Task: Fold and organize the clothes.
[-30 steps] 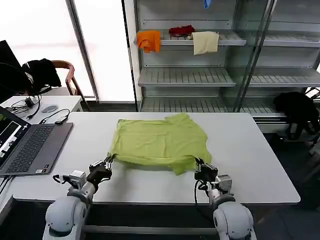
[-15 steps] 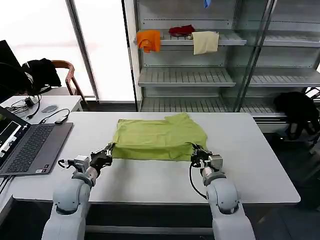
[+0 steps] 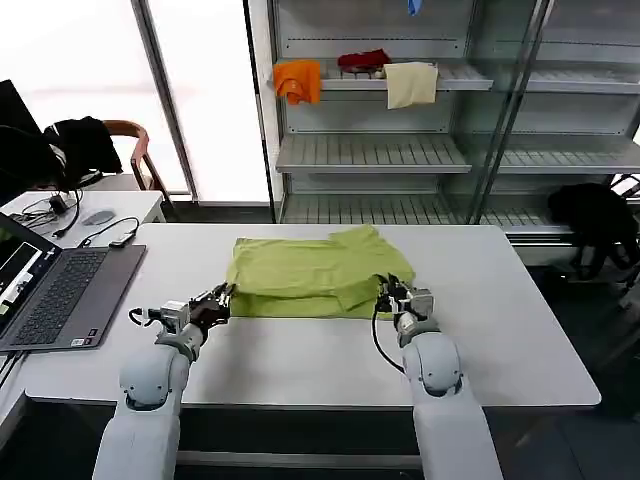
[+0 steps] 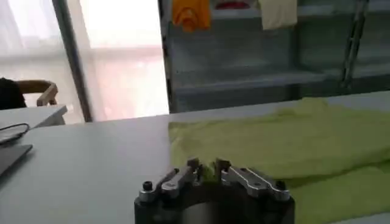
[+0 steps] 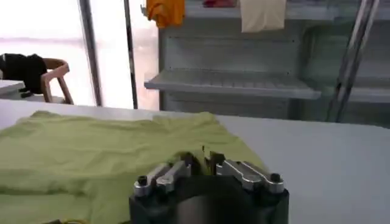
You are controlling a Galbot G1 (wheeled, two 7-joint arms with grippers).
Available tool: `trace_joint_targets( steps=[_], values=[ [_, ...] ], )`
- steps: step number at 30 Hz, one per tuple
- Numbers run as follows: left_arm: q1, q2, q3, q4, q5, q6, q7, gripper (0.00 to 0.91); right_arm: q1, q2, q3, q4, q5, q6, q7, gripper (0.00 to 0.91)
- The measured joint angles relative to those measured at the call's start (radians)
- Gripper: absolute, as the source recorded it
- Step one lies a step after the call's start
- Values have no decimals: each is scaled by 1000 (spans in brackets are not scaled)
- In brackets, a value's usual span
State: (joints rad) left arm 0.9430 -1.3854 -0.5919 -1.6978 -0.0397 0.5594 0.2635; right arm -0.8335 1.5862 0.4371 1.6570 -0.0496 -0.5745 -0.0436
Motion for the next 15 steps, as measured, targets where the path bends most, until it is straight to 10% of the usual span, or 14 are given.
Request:
trace_joint_targets(
  steps=[15],
  values=[
    [20, 4, -7, -57, -11, 5, -19, 907, 13, -36, 28, 32, 26, -4, 17, 907]
  ],
)
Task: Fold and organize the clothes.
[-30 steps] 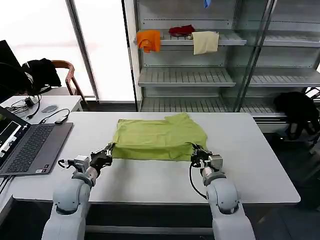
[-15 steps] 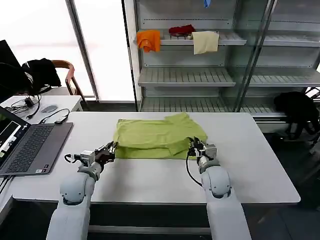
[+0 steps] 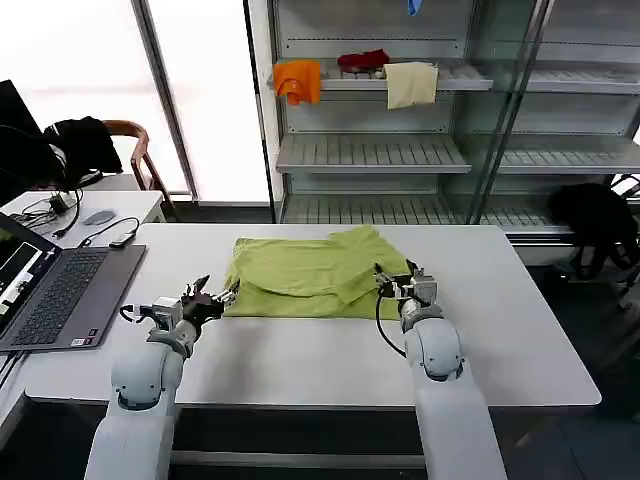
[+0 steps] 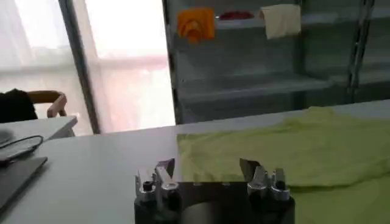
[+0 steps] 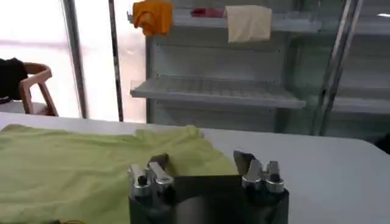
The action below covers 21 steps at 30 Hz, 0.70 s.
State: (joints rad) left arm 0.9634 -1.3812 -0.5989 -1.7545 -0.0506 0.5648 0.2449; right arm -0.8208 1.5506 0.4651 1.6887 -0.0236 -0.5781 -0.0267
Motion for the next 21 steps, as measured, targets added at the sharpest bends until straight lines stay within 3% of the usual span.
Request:
trace_joint_targets(
  steps=[21],
  values=[
    [37, -3, 21, 3, 52, 10, -27, 907, -186, -35, 54, 87, 0, 1, -37, 907]
  ],
)
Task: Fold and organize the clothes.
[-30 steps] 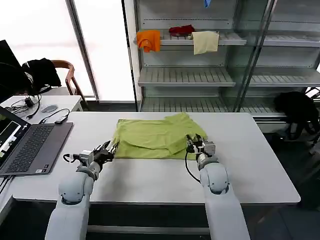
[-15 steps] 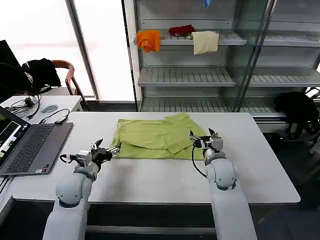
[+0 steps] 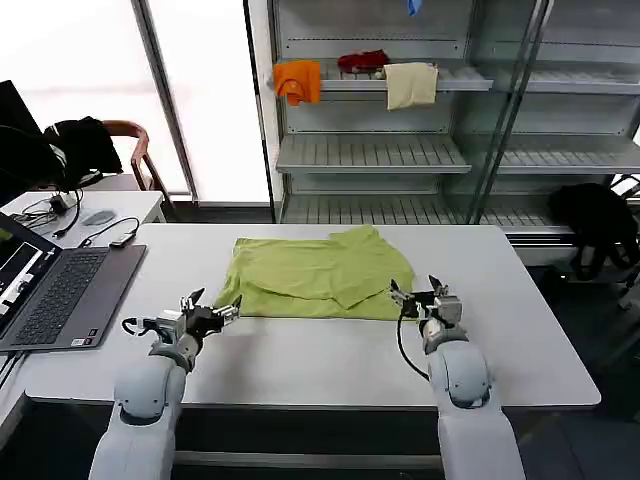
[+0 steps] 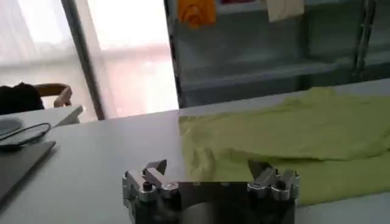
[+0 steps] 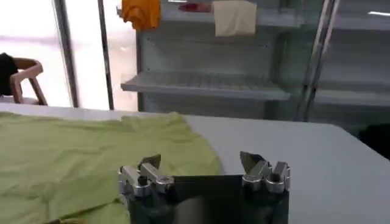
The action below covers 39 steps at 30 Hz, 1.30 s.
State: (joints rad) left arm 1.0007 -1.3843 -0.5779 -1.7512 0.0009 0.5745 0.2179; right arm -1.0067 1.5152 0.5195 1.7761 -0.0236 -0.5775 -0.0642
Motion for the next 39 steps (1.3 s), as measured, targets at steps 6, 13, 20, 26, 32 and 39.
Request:
trace_joint_targets(
  steps=[6, 13, 20, 26, 32, 39],
  values=[
    [-7, -3, 4, 18, 10, 0, -4, 907, -23, 7, -2, -7, -14, 6, -1, 746],
    [-6, -3, 5, 39, 27, 0, 2, 232, -33, 14, -15, -19, -34, 13, -8, 0],
    [-4, -4, 9, 44, 45, 1, 18, 10, -50, 12, -20, -16, -49, 16, -18, 0],
    [-2, -5, 12, 48, 59, 1, 30, 10, -58, 12, -23, -8, -52, 16, -22, 0],
    [4, -6, 15, 57, 77, 2, 29, 0, -66, 12, -25, 3, -54, 13, -28, 0],
    [16, -2, 11, 52, 79, 2, 30, 0, -84, 7, -24, 26, -36, 2, -35, 0]
  ],
)
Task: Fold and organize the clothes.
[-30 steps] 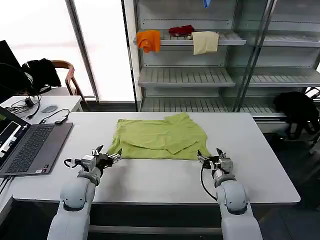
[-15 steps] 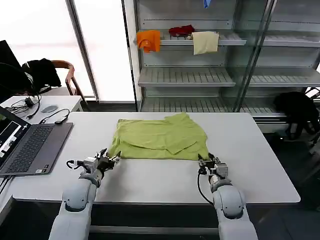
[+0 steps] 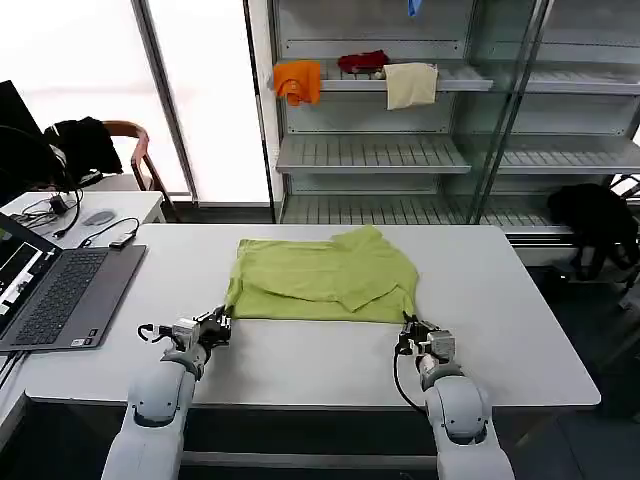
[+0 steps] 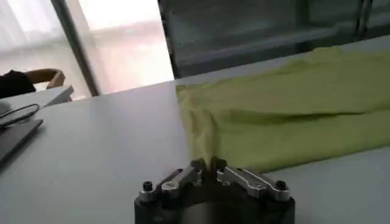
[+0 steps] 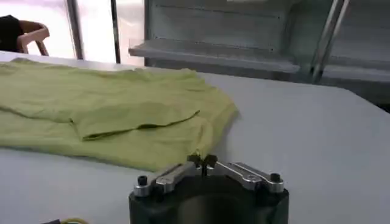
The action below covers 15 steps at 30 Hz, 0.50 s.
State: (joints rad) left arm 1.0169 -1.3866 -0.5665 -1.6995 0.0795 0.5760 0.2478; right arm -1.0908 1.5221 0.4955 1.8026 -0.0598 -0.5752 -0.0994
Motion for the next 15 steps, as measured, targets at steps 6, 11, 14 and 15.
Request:
trace_joint_targets(
  steps=[6, 11, 14, 15],
  values=[
    [30, 14, -11, -39, -13, 0, 5, 0, -40, -14, -2, 51, 35, -4, -6, 0],
    [86, 29, -25, -103, -33, 1, 13, 0, -98, -29, -12, 124, 54, -5, -6, 0],
    [134, 39, -38, -151, -52, 2, 15, 0, -140, -37, -17, 171, 59, -6, -4, 0],
    [153, 42, -43, -167, -59, 2, 16, 0, -155, -40, -20, 187, 59, -6, -3, 0]
  ],
)
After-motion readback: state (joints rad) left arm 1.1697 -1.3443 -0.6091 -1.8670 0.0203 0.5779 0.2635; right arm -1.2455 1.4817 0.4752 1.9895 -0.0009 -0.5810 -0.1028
